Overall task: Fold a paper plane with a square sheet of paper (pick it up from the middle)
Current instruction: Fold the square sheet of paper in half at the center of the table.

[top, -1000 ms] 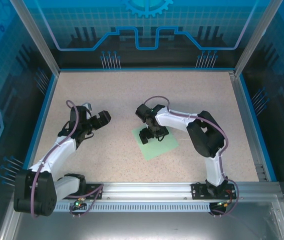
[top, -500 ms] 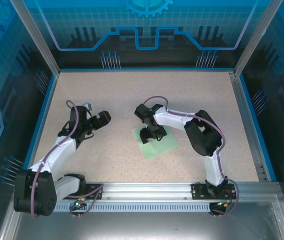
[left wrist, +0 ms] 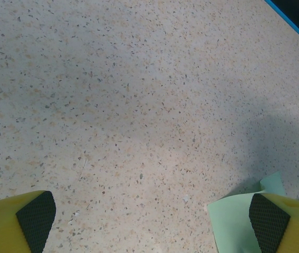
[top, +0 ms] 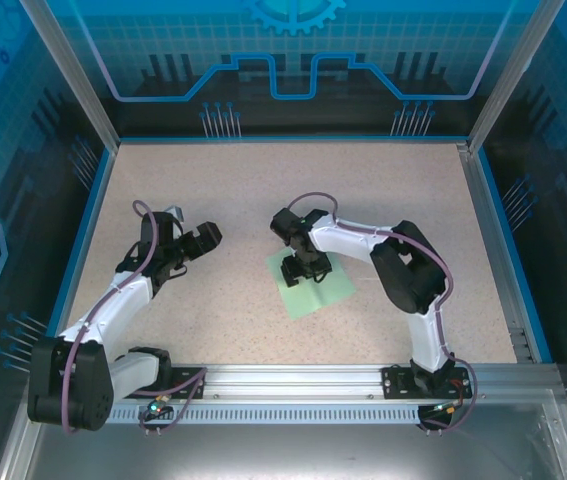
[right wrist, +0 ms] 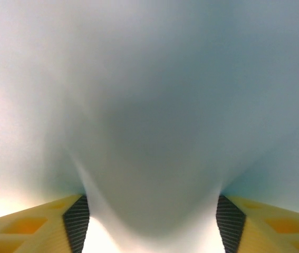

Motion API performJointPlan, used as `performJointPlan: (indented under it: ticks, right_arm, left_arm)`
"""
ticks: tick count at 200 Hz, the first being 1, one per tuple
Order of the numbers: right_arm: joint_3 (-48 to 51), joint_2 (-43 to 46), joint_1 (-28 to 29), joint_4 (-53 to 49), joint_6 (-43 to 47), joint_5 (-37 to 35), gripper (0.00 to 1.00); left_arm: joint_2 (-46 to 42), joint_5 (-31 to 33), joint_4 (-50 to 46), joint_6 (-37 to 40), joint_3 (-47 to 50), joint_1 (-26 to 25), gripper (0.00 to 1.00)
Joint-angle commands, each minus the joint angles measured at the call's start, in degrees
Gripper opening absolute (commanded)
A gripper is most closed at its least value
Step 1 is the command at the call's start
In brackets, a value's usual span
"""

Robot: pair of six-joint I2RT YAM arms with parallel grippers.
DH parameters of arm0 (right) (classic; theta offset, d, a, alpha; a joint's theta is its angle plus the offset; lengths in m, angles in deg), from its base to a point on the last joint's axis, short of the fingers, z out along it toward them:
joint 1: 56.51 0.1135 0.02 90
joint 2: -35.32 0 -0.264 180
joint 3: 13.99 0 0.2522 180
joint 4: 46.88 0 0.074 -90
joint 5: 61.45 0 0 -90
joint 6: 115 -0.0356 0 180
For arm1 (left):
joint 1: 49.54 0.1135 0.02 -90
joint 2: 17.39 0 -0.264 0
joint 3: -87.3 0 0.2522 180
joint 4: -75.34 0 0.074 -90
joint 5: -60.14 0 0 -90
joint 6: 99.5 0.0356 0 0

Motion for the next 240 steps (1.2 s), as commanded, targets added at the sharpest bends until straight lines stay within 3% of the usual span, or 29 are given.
performJointPlan:
  ticks: [1, 18, 49, 113, 156, 200, 240]
  right_arm:
    - [2.18, 1.15, -0.52, 1.89, -1.03, 4.62, 0.57]
    - [3.08, 4.07, -0.56, 3.96, -2.18, 7.47, 0.46]
    - [5.79, 9.41, -1.21, 9.65, -5.08, 12.88, 0.36]
    - [16.42, 18.08, -6.51, 30.59, -14.59, 33.37, 0.35]
    - [22.36, 17.94, -10.45, 44.02, -21.3, 44.6, 0.36]
    - [24.73, 17.56, -13.76, 50.68, -25.31, 48.3, 0.36]
    - [22.32, 14.46, -15.19, 38.5, -17.57, 43.99, 0.38]
  left_arm:
    - [-0.17, -1.44, -1.21, 0.73, 0.44, -0.45, 0.98]
    - [-0.14, -2.26, -0.87, 0.36, 0.62, -0.52, 0.99]
    - [-0.02, -3.63, -0.44, -0.29, 0.97, -1.2, 0.98]
    - [-0.21, -5.92, 2.25, -3.13, 1.85, -5.63, 0.87]
    - [0.4, -6.46, 6.37, -5.35, 2.19, -10.18, 0.78]
    - [3.18, -6.57, 10.17, -7.35, 1.59, -14.25, 0.73]
    - [5.66, -5.76, 10.92, -7.44, 0.22, -16.6, 0.73]
